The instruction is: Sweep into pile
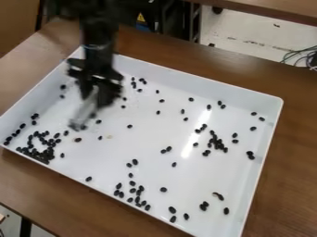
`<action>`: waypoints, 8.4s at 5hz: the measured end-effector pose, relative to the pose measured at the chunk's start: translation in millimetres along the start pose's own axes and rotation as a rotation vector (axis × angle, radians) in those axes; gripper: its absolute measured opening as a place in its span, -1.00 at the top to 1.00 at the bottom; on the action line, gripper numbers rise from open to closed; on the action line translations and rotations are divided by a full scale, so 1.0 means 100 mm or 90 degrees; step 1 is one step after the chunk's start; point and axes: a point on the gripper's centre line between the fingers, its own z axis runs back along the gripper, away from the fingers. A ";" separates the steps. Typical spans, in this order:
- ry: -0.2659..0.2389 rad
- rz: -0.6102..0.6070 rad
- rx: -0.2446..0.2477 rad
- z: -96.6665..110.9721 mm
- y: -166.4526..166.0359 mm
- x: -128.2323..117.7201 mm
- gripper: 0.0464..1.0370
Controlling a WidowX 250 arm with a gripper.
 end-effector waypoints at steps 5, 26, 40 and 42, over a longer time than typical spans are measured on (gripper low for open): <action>-0.029 -0.113 -0.006 0.27 -2.03 -0.02 0.39; -0.136 -0.053 0.069 0.10 -1.43 -0.38 0.39; -0.115 0.026 0.130 0.02 0.23 0.46 0.39; -0.128 -0.033 0.087 0.08 -0.46 0.41 0.39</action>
